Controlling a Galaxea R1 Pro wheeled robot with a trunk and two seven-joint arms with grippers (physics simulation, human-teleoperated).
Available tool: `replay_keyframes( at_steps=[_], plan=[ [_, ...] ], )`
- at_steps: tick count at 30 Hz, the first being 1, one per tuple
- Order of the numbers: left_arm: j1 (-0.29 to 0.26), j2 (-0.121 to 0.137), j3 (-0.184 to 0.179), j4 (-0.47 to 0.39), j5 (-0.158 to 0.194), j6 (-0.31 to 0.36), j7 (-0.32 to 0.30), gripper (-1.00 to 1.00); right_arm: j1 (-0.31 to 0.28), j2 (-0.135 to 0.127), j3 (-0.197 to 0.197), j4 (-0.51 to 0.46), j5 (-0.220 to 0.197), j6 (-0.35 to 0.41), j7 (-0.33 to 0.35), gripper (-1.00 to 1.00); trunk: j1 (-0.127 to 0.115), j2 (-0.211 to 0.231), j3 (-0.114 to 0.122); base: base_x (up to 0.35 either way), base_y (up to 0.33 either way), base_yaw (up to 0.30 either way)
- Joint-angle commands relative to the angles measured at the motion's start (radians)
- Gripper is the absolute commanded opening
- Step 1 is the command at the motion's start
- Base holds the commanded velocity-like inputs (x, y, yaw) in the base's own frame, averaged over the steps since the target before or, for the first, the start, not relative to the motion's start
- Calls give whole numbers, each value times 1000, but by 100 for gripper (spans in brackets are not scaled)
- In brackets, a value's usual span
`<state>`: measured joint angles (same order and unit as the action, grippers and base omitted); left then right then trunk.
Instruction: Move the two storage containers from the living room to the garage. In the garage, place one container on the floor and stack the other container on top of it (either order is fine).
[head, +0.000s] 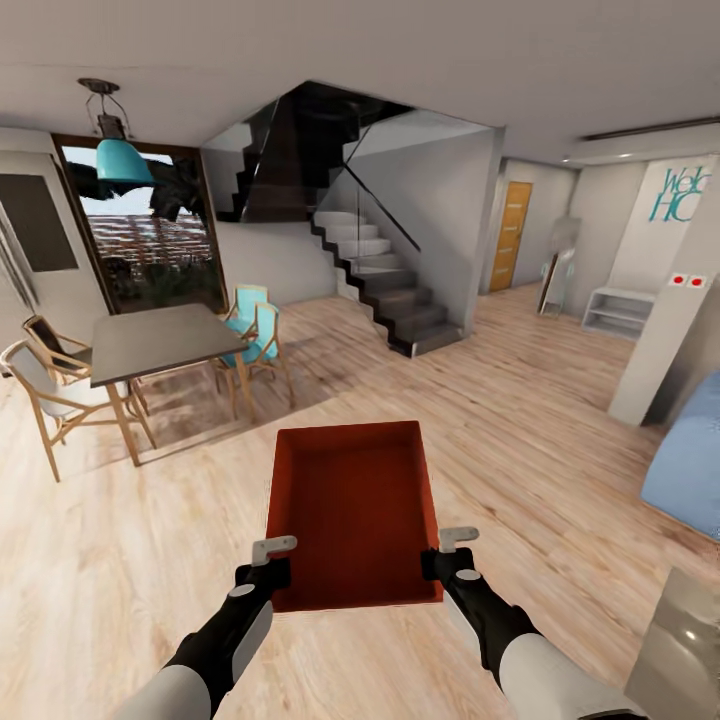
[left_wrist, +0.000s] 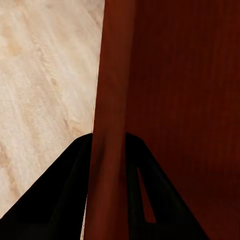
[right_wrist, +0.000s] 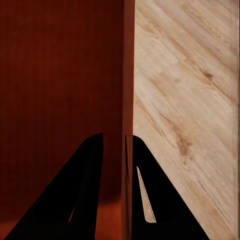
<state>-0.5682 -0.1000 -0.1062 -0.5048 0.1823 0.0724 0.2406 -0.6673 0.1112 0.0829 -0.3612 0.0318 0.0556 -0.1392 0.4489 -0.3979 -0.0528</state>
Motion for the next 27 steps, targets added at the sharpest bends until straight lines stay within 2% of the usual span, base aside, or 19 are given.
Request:
replay_keyframes(
  at_steps=[1, 14, 27],
  plan=[
    [-1, 0, 11, -87, 23, 7, 26, -100, 0, 28, 5, 1, -6, 6, -8, -100, 1, -2, -2, 323, 0, -238],
    [-1, 0, 12, -87, 22, 6, 26, -100, 0, 28, 5, 1, -6, 6, -8, -100, 1, -2, -2, 323, 0, -240],
    [-1, 0, 12, -87, 22, 6, 26, -100, 0, 28, 5, 1, -6, 4, -8, -100, 1, -2, -2, 323, 0, -24]
  ],
)
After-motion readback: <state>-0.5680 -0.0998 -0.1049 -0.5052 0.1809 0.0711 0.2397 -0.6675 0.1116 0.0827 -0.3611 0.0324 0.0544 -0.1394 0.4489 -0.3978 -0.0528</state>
